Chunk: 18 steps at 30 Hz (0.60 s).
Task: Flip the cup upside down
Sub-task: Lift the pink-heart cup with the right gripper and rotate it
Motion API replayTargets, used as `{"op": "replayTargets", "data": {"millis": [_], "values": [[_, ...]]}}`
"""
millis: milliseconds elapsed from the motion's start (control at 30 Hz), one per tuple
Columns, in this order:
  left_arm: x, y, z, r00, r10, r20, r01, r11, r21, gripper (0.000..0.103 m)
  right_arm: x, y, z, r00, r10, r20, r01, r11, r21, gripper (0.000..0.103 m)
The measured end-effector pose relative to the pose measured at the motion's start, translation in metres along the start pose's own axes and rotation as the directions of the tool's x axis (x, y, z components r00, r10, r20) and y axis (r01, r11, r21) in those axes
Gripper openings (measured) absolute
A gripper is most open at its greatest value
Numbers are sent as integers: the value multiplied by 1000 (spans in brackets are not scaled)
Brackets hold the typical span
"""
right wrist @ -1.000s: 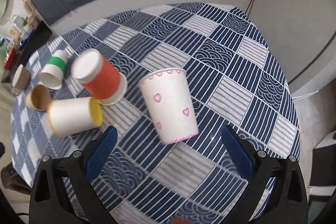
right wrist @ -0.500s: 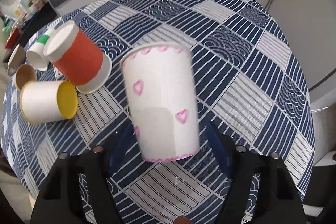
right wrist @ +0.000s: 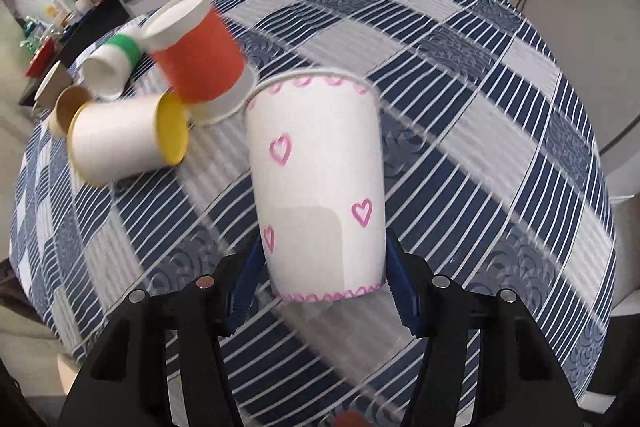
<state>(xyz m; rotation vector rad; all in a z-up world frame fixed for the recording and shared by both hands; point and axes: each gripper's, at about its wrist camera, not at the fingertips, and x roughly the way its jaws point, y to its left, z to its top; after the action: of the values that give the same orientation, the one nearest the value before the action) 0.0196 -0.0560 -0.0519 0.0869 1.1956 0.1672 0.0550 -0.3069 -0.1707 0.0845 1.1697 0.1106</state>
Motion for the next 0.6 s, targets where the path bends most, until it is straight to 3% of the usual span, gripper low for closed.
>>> {"op": "replayTargets", "data": {"millis": [333, 500, 600], "values": [[4, 6, -11, 997, -74, -8, 75, 992, 101, 97, -19, 32, -44, 999, -22, 38, 21, 1000, 21, 55], [8, -2, -7, 993, -115, 12, 112, 982, 155, 97, -43, 24, -46, 991, -87, 100, 80, 994, 68, 78], [14, -19, -2, 988, -152, 22, 146, 974, 174, 97, -60, 13, -45, 981, -143, 131, 133, 988, 79, 86]]}}
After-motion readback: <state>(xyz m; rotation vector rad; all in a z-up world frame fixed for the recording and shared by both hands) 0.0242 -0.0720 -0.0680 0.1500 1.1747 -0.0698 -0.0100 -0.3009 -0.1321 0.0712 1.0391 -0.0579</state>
